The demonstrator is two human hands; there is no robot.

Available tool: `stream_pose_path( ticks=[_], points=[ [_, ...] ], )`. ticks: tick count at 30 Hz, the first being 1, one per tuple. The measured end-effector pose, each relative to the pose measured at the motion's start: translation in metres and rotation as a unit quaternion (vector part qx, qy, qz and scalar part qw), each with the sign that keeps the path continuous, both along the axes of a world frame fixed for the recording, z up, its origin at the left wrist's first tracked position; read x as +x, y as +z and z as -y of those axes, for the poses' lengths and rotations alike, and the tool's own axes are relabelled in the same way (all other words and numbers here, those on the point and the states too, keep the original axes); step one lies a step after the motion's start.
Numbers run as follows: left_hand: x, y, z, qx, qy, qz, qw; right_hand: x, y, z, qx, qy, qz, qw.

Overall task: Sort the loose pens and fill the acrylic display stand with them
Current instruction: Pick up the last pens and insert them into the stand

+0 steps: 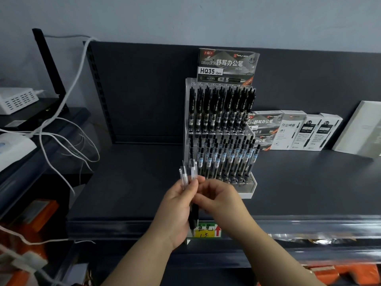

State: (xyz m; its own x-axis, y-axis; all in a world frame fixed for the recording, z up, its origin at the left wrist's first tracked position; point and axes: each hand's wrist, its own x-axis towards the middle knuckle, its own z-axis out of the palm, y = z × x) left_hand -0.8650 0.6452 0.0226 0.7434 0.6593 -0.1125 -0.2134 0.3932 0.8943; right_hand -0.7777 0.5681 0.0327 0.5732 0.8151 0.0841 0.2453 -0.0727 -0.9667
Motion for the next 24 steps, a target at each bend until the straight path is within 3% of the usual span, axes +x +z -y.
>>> stream_pose_path(
  ticks=[5, 12, 24],
  points=[
    [0.002, 0.001, 0.000, 0.017, -0.019, -0.008, 1.000, 0.014, 0.000, 0.007, -0.001, -0.013, -0.030, 0.999],
    [0.004, 0.003, -0.009, 0.032, 0.044, -0.030, 0.998, 0.052, 0.008, 0.008, 0.065, -0.232, 0.066, 0.968],
    [0.006, 0.011, -0.009, 0.084, 0.045, -0.029, 0.995, 0.062, -0.017, -0.005, -0.060, -0.201, 0.184, 0.960]
  ],
)
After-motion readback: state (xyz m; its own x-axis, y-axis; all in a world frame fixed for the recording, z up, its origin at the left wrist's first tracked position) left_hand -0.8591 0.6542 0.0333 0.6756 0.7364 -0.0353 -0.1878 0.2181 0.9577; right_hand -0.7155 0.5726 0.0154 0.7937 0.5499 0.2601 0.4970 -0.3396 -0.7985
